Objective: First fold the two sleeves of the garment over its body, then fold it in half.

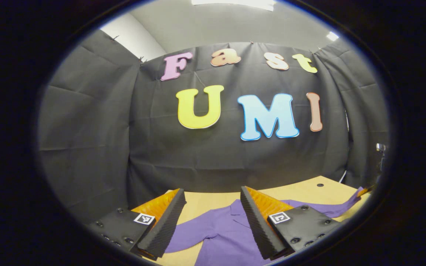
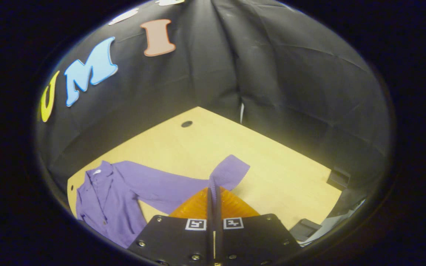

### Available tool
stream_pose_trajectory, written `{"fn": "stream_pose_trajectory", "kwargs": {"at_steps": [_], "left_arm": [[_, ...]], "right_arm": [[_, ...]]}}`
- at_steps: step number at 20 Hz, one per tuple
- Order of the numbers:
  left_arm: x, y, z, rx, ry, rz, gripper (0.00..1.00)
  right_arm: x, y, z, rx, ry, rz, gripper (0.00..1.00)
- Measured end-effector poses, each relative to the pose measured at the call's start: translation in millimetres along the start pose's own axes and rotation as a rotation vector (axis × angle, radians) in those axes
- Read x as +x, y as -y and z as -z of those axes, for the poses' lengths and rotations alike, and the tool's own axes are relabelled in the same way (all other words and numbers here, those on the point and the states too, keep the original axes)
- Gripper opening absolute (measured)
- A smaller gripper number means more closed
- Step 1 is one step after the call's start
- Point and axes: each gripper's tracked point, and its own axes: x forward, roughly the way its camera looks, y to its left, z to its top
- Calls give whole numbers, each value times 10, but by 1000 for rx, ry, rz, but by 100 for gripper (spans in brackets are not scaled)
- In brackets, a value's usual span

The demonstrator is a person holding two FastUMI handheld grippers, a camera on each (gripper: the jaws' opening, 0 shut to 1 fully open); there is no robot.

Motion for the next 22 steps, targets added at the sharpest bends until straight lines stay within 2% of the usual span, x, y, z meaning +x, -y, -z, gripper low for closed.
{"fn": "stream_pose_trajectory", "kwargs": {"at_steps": [4,10,18,22], "left_arm": [[77,-155,41,0,2,2,94],[126,-441,94,-1,5,-22,94],[13,-845,199,-20,-7,-97,93],[-132,-1119,258,-29,-16,-163,93]], "right_arm": [[-86,-581,-384,-18,56,-91,2],[-112,-1518,-767,-124,124,-207,2],[-239,-2891,-907,-304,190,-394,2],[-260,-3523,-742,-371,184,-489,2]]}}
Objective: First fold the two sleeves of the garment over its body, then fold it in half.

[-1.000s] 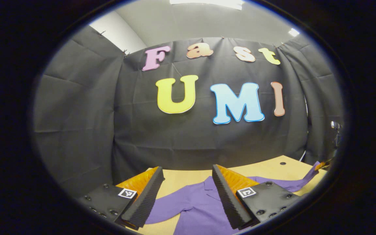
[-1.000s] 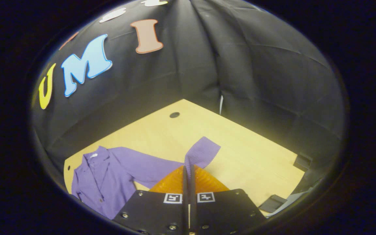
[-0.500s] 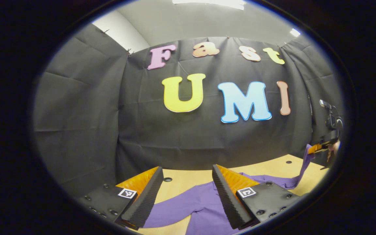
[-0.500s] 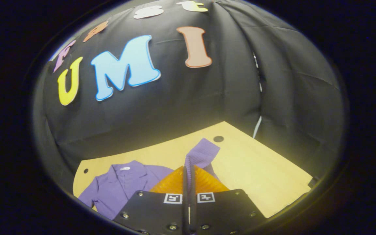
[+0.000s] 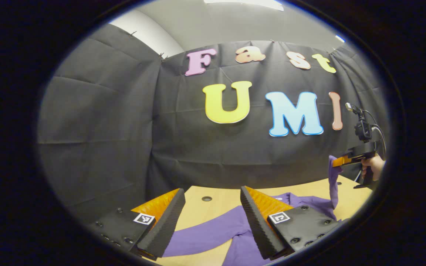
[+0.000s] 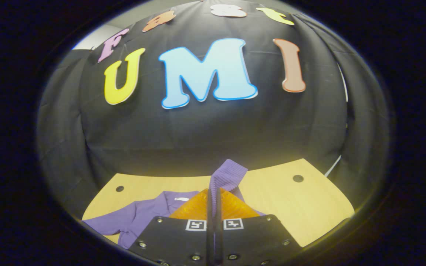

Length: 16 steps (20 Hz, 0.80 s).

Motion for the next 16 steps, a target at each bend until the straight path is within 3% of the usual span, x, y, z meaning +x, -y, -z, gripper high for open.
{"fn": "stream_pose_trajectory", "kwargs": {"at_steps": [8,16], "left_arm": [[-226,-433,126,-3,-24,-105,94],[-410,-686,300,-8,-63,-170,94]], "right_arm": [[523,-1132,523,-113,-119,-179,2],[756,-1770,1389,-294,-288,-259,2]]}}
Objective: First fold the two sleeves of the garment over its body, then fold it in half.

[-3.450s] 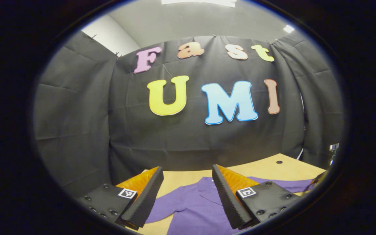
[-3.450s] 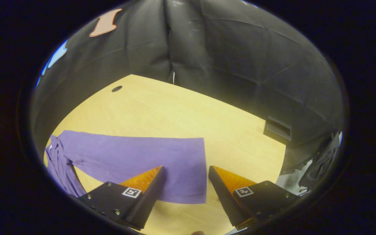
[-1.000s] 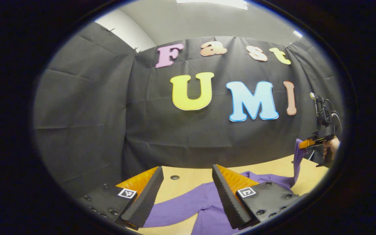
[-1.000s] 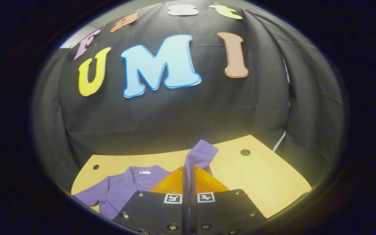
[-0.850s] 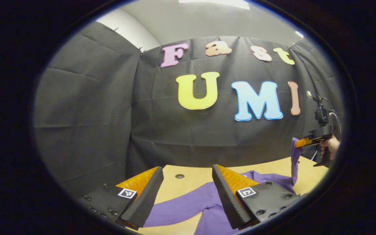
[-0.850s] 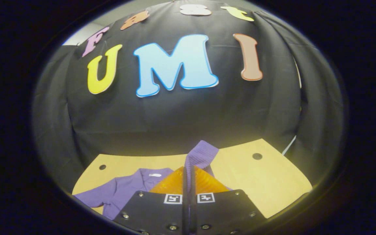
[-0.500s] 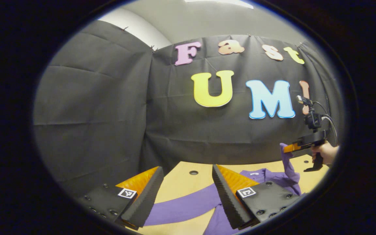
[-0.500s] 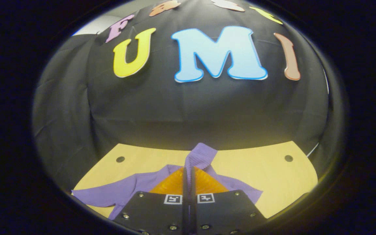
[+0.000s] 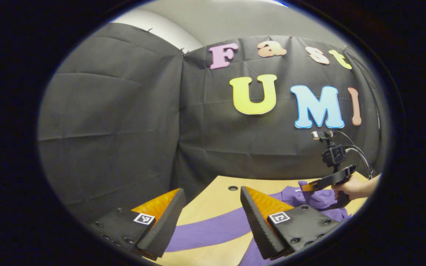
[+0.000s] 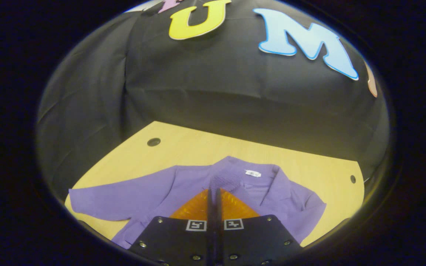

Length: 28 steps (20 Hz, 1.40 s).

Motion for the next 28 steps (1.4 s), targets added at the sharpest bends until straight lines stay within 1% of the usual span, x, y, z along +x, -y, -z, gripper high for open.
{"fn": "stream_pose_trajectory", "kwargs": {"at_steps": [3,7,9,10,11,12,13,14,15,16,22,26,28], "left_arm": [[-30,-84,76,1,-16,-15,94],[-62,-156,137,-13,-35,-28,94],[-66,-177,171,-16,-39,-31,94],[-68,-179,195,-18,-42,-31,94],[-64,-191,218,-20,-46,-31,94],[-53,-194,229,-21,-49,-31,94],[-40,-195,256,-24,-52,-30,94],[-19,-197,283,-28,-57,-30,94],[-1,-210,304,-30,-63,-32,94],[18,-224,341,-32,-69,-36,94],[166,-485,755,-68,-136,-104,94],[276,-828,1187,-99,-213,-202,94],[307,-1020,1501,-127,-279,-259,94]], "right_arm": [[139,-98,140,-46,-36,17,2],[161,-147,231,-54,-57,7,6],[116,-182,208,-45,-47,4,13],[98,-176,197,-44,-39,5,23],[60,-171,162,-45,-30,8,28],[49,-164,149,-50,-20,12,46],[4,-169,111,-55,-8,11,51],[-43,-170,85,-60,4,14,80],[-94,-156,39,-64,17,21,87],[-159,-157,-13,-60,35,20,92],[-696,-198,-343,-18,162,9,91],[-1138,-175,-500,-29,237,17,90],[-1338,-165,-517,-27,258,13,90]]}}
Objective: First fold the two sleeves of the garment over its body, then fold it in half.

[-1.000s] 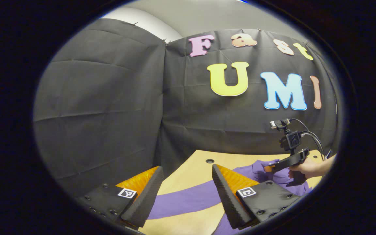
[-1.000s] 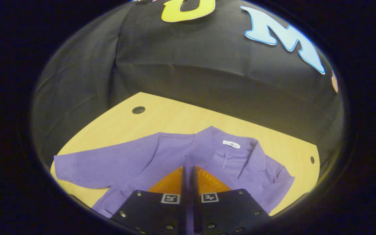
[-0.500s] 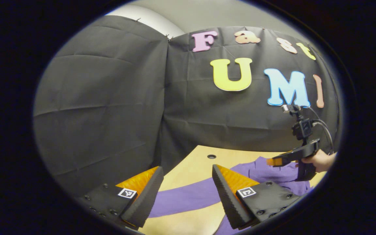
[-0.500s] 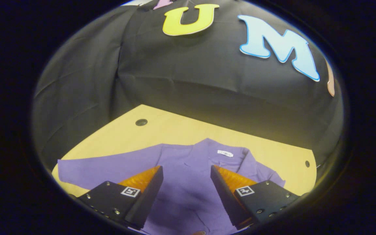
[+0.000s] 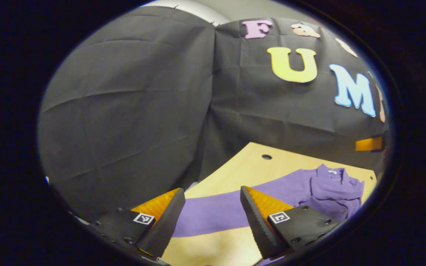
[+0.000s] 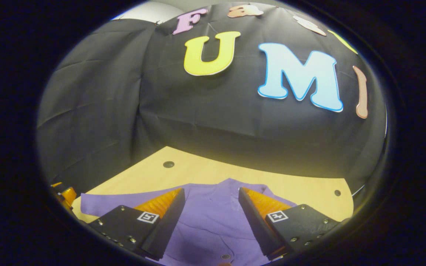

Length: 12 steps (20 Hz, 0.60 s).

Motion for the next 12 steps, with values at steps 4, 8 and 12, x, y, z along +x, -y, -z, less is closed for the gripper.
{"fn": "stream_pose_trajectory", "kwargs": {"at_steps": [4,8,12], "left_arm": [[213,-276,393,-43,-103,-96,94],[435,-453,753,-77,-208,-153,94],[621,-477,1011,-101,-293,-189,95]], "right_arm": [[-356,25,-29,-1,25,1,90],[-609,138,-77,-32,59,25,90],[-772,204,-65,-62,58,29,90]]}}
